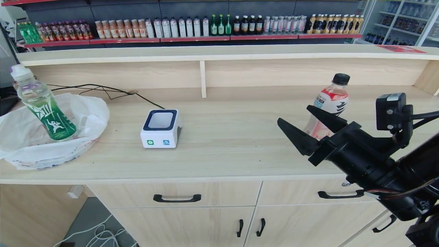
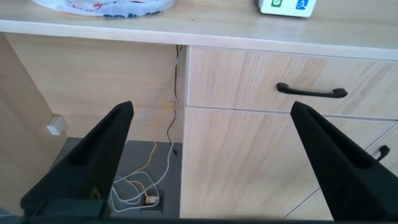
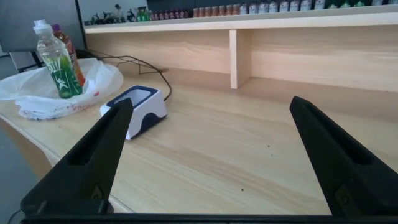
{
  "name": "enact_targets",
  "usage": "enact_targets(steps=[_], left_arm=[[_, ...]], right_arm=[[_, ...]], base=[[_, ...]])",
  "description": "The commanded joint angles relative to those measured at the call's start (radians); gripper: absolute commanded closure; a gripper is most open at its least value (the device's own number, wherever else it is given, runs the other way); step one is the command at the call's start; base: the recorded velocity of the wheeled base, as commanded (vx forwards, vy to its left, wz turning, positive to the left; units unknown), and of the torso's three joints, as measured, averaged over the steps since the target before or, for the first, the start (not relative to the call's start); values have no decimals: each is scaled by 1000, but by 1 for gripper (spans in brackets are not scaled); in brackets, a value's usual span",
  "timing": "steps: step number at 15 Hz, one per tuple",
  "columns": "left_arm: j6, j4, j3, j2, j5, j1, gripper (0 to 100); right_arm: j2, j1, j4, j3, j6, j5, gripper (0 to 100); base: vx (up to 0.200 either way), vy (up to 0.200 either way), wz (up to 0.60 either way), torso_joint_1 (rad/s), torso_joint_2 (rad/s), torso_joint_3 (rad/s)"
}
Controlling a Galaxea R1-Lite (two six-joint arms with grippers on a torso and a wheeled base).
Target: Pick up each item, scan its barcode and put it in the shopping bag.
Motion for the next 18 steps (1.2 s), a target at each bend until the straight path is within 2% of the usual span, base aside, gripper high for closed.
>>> enact_targets(steps=[1, 2, 7, 13, 18], left_arm=[[0, 0, 0, 0, 0, 0, 0], [0, 0, 0, 0, 0, 0, 0], [1, 0, 0, 0, 0, 0, 0], [1, 0, 0, 0, 0, 0, 0], [1, 0, 0, 0, 0, 0, 0]], right_arm=[[4, -3, -1, 61, -6, -45, 0], [4, -3, -1, 77, -7, -73, 0], [21, -6, -1, 97, -27, -79, 0], [41, -34, -1, 116, -3, -77, 0], [145, -58, -1, 11, -6, -77, 0]], base=[[0, -200, 0, 2, 2, 2], [0, -200, 0, 7, 2, 2], [0, -200, 0, 0, 2, 1], [0, 0, 0, 0, 0, 0], [0, 0, 0, 0, 0, 0]])
